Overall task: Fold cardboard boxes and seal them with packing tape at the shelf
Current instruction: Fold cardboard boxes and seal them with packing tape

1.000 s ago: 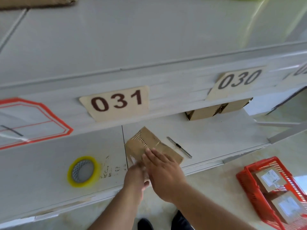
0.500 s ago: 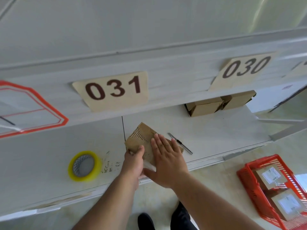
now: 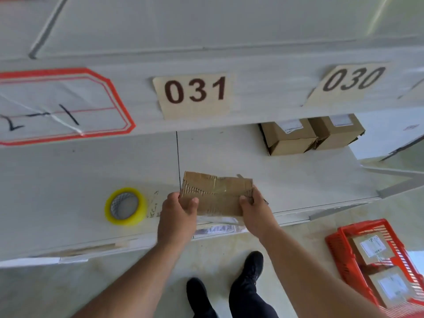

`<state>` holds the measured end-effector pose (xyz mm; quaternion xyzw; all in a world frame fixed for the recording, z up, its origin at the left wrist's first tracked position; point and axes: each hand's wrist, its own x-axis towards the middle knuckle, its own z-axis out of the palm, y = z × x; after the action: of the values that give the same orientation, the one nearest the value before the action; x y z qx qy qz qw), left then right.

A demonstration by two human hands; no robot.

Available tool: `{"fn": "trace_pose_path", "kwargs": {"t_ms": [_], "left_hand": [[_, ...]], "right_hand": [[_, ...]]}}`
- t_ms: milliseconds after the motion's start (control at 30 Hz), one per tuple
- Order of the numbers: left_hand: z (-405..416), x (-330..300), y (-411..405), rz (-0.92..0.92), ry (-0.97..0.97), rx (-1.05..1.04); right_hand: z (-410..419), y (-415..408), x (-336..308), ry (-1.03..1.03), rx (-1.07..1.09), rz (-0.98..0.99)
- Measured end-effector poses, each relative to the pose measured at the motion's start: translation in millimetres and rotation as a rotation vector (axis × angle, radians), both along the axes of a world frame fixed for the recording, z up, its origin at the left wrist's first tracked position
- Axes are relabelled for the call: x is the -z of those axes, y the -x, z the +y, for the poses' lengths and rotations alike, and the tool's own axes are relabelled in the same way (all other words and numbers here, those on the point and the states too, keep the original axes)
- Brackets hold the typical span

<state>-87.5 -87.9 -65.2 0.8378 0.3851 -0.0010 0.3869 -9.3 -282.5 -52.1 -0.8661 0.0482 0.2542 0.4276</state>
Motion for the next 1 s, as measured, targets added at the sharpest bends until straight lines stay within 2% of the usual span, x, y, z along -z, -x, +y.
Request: {"fn": "trace_pose_path", "kwargs": {"t_ms": [167, 300, 367, 433, 533, 567, 667, 733, 867, 1000], "left_hand": [[-0.3, 6.0, 28.3, -0.041, 0.034, -0.023], [17.4, 2.6, 32.8, -0.088, 0.091, -0.001], [45.4, 5.4, 40.1, -0.120, 0.009, -0.058], [82.5, 18.6, 47.5, 0.030, -0.200, 0.021], [119.4, 34.9, 56.0, 0.462, -0.420, 0.261], [124.6, 36.0, 57.8, 0.536, -0.501, 0.311], [133.3, 38.7, 55.9, 0.522, -0.594, 0.316], [136.0, 30.1, 53.2, 0.453, -0.477, 0.253], [122.2, -30.4, 59.2, 0.081, 0.029, 0.105], [72.4, -121.9, 82.0, -0.260, 0.457, 0.040]], "right_hand": [[9.2, -30.7, 3.4, -0.026, -0.123, 0.009], [1.6, -32.8, 6.0, -0.081, -0.076, 0.031], [-8.9, -26.0, 0.9, -0.076, -0.024, -0.030], [-26.2, -12.6, -5.0, -0.048, 0.069, -0.101], [-47.0, 15.8, -12.0, -0.043, 0.175, -0.157], [-49.5, 25.4, -15.7, -0.061, 0.202, -0.155], [-50.3, 43.8, -29.7, -0.099, 0.201, -0.135], [-47.4, 47.6, -45.6, -0.072, 0.175, -0.189], [-13.9, 50.4, -96.7, -0.096, 0.025, -0.386], [46.2, 63.4, -139.5, -0.239, -0.342, -0.285]]}}
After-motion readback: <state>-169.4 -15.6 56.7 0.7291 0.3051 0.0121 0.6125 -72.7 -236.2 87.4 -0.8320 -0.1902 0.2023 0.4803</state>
